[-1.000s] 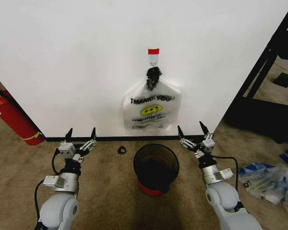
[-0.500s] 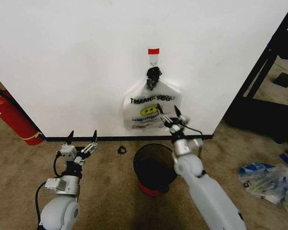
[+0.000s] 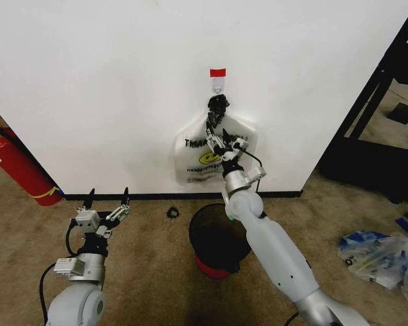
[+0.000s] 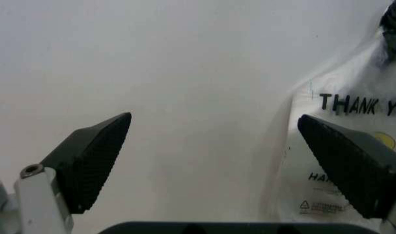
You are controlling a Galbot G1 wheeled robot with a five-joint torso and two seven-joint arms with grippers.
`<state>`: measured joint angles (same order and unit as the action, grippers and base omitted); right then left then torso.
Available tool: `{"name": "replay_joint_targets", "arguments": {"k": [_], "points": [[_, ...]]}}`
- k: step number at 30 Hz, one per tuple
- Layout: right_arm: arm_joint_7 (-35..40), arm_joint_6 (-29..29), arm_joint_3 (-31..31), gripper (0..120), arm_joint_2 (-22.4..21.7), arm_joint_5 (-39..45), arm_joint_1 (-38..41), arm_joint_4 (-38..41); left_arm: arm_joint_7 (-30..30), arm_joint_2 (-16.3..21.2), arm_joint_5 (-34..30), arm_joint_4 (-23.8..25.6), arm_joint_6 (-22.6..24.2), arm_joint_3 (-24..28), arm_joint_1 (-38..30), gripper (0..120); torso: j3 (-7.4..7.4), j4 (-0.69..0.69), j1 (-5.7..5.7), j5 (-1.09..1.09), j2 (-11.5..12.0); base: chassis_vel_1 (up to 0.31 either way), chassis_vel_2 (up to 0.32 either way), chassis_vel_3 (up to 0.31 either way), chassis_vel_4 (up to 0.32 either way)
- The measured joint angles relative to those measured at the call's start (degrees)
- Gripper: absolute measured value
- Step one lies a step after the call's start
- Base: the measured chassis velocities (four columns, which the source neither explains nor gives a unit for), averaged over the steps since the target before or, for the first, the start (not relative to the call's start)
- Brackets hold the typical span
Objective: Pick up the garbage bag from the wall and place it over the trash bin.
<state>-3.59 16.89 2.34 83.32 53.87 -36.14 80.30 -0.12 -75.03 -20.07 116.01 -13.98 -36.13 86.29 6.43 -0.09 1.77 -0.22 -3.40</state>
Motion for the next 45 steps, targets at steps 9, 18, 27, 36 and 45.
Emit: {"name": "replay_joint_targets", "arguments": {"k": [9, 18, 27, 36, 45], "points": [[-0.27, -0.9, 0.17, 35, -0.28, -0.27, 0.98, -2.01, 0.0, 0.4, -0.04, -0.8, -0.09, 0.06, -0.77, 100, 0.0, 0.0, 0.0, 0.01, 0.0, 0.0, 0.0, 0.0, 0.0], [-1.82, -1.07, 1.08, 4, -1.12, 0.1, 0.75, -1.48, 0.0, 0.85, -0.15, -2.34, -0.22, 1.2, -2.11, 100, 0.0, 0.0, 0.0, 0.01, 0.0, 0.0, 0.0, 0.0, 0.0], [-3.14, -1.07, 2.2, 0, -2.91, -0.39, -0.74, -1.37, 0.0, 0.99, -0.17, -3.21, -0.25, 2.25, -3.07, 100, 0.0, 0.01, 0.0, 0.01, 0.0, 0.0, 0.0, 0.0, 0.0], [-8.76, -1.44, 3.73, 0, -10.88, -2.89, -12.83, 6.91, -0.06, 1.12, -0.36, -3.46, -0.36, 2.16, -3.33, 100, 0.0, -0.01, 0.0, 0.03, 0.0, 0.0, 0.0, 0.0, 0.0], [-14.31, 0.6, 7.02, 0, -17.36, -6.58, -25.63, 14.5, -0.09, 0.8, -0.31, -2.96, -0.51, 2.66, -3.16, 100, -0.01, 0.0, -0.01, 0.02, 0.0, 0.0, 0.0, 0.0, 0.0]]}}
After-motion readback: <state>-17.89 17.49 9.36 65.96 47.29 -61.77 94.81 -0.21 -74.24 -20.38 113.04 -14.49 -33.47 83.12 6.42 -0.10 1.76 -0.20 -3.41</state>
